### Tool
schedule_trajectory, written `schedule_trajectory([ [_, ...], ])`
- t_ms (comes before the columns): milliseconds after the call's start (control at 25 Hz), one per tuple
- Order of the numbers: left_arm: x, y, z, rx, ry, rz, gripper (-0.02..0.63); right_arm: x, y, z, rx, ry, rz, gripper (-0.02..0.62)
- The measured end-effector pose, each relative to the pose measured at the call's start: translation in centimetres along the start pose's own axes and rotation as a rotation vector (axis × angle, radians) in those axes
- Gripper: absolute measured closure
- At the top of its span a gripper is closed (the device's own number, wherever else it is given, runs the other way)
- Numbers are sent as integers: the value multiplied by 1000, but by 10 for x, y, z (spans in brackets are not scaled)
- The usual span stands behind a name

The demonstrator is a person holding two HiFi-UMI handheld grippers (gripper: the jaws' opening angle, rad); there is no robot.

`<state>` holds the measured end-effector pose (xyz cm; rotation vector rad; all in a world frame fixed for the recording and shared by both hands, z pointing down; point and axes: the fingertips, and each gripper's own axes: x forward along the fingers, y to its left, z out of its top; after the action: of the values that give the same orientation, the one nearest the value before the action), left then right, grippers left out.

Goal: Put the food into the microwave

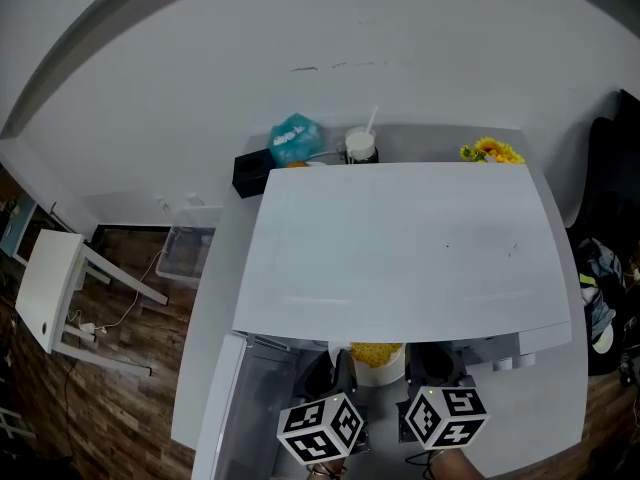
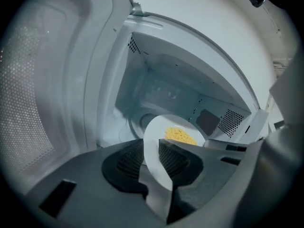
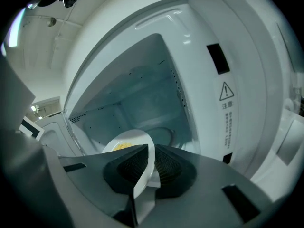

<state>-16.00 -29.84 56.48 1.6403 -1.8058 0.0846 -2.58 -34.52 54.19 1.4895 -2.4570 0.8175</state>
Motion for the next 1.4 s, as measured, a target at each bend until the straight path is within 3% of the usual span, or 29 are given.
schedule_trajectory([
  [480, 22, 9, 12, 13, -35, -2, 505, 21, 0, 0, 4, -27, -9, 540],
  [1400, 58, 9, 23, 110, -60, 40, 505, 46, -14, 1, 22, -25, -143, 540],
])
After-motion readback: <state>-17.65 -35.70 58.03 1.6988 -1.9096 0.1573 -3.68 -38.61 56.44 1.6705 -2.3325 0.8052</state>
